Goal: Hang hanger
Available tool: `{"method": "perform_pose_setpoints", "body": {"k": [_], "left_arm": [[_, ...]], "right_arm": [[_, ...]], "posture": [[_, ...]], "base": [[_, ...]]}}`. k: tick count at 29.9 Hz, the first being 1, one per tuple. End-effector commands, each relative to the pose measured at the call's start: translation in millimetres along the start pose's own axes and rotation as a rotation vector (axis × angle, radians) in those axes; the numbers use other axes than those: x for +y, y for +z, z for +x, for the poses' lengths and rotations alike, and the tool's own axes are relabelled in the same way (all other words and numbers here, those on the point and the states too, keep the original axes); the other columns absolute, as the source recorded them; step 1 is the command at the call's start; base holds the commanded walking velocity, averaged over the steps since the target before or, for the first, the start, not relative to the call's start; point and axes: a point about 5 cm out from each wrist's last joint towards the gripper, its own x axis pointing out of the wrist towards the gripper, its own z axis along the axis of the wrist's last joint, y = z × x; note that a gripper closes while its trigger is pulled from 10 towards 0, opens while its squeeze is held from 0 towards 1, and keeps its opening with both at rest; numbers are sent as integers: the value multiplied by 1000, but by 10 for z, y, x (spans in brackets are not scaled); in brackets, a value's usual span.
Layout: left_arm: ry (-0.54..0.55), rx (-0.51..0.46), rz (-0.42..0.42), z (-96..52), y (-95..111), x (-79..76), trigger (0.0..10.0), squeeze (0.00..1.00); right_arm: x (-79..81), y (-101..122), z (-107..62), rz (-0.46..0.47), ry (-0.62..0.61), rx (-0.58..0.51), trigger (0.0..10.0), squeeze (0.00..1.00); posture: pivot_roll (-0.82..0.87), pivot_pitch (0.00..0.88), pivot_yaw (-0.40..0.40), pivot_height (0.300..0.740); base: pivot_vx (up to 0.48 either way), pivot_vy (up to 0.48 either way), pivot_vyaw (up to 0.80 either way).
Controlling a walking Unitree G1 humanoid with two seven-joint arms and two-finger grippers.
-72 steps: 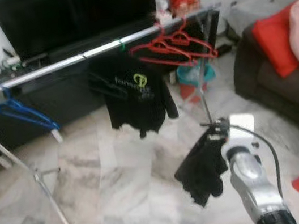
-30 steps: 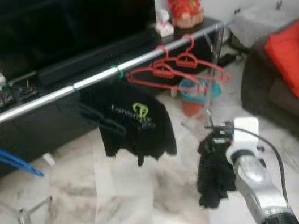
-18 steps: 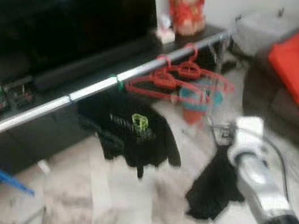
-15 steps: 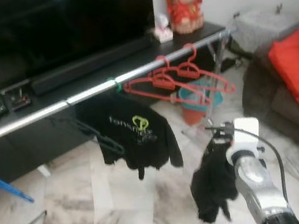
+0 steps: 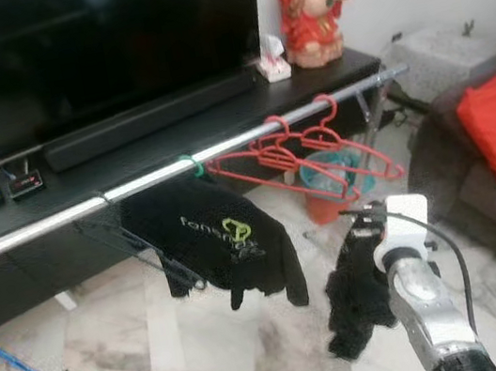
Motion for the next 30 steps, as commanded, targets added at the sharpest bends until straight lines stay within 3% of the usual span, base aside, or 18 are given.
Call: {"method": "perform_pose_setpoints", "body": {"k": [1, 15, 19, 30], "left_arm": [[-3, 10, 12, 1, -8, -8, 10000, 0], [0, 16, 52, -2, -22, -2, 10000, 0], [1, 21, 63, -4, -28, 1, 10000, 0], [7, 18, 59, 0, -11, 4, 10000, 0]], "right_arm": [[-50, 74, 21, 1, -16, -36, 10000, 0], [-26, 17, -17, -26, 22, -30, 10000, 0], [9, 13, -29, -56, 44, -36, 10000, 0], [-2, 13, -30, -33, 44, -33, 10000, 0]], "posture": [[1, 0, 19, 740], [-2, 0, 20, 740], [-2, 0, 20, 740], [5, 0, 15, 740]], "base": [[0, 0, 0], [0, 0, 0], [0, -270, 742], [0, -330, 0]]}}
